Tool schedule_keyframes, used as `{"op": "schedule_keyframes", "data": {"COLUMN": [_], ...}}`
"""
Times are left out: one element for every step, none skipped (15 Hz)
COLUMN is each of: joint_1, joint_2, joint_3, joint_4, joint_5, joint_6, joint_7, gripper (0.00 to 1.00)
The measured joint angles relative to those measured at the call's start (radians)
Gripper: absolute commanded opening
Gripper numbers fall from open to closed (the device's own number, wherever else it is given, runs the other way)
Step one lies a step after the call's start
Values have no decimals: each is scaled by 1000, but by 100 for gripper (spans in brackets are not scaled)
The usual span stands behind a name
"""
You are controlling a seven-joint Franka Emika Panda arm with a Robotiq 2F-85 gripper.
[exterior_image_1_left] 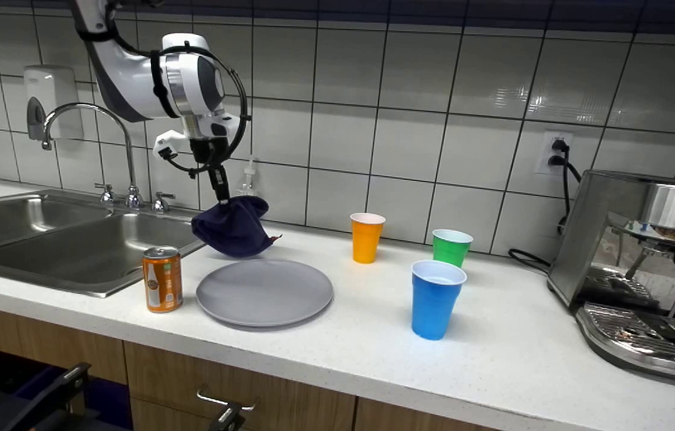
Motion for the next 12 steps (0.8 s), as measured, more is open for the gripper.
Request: {"op": "schedule_keyframes", "data": {"joint_1": [4, 7, 9, 9, 10, 10, 10, 10, 11, 13, 15, 17], "joint_2": [13, 25, 37, 47, 56, 64, 71, 78, 84, 91, 96, 102], "joint_3": [0, 0, -1, -1, -2, -3, -4, -6, -9, -13, -18, -22], "joint_4": [9, 18, 26, 32, 36, 41, 44, 48, 53, 57, 60, 62], "joint_5": [0, 0, 0, 0, 0, 0, 0, 0, 0, 0, 0, 0], "joint_6": [0, 0, 0, -1, -1, -1, -1, -1, -1, -1, -1, -2], "joint_7": [6, 10, 12, 13, 14, 14, 15, 15, 16, 17, 18, 19], "gripper": [3, 3, 3, 3, 3, 3, 3, 3, 3, 3, 3, 35]}}
